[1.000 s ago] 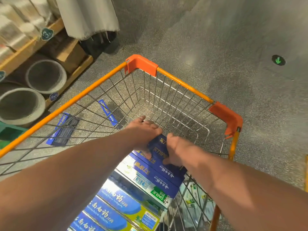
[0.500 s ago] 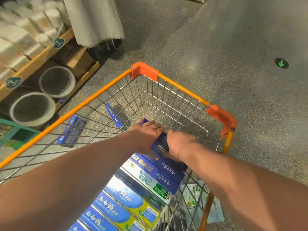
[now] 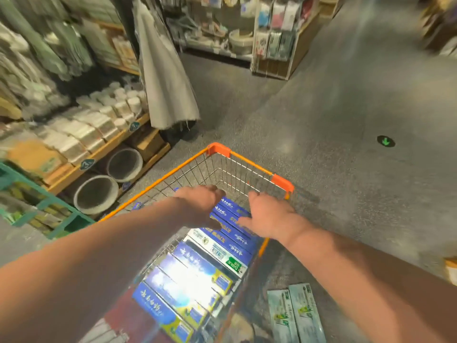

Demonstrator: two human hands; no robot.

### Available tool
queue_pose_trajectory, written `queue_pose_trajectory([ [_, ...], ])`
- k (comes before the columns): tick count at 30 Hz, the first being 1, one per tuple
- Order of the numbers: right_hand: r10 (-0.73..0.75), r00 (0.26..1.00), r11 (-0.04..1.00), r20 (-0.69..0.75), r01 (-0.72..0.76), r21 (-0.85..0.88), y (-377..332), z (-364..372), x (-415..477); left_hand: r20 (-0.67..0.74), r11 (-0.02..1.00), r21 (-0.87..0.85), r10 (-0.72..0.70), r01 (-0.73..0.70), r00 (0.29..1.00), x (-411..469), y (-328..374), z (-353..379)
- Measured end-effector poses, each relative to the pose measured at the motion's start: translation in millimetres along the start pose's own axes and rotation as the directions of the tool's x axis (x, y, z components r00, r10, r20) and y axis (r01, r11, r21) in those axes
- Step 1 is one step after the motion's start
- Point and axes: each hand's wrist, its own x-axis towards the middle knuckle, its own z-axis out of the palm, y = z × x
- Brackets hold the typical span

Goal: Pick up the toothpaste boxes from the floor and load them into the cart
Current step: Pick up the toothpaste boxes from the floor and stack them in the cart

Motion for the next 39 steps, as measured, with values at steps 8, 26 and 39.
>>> queue_pose_trajectory([
  [8,0.025,0.987,0.999,-0.161,-0.019,0.038,14.1,-37.4,-199.7,-0.217,1.000,0.022,0.020,-0.016,0.976,-140.7,121.6,-55.1],
  [26,-0.042,0.995,0.996,-0.091,0.049,0.079,236.9,25.0,-253.9,-0.126,0.981,-0.187,-0.078,0.053,0.989,-49.5,343.6,0.5],
  [39,0.062,0.990,0.990,0.125,-0.076,0.118,311.9,338.3,-68.2,0.006,0.950,-0.306,-0.061,0.060,0.998,177.1,384.4,285.1],
])
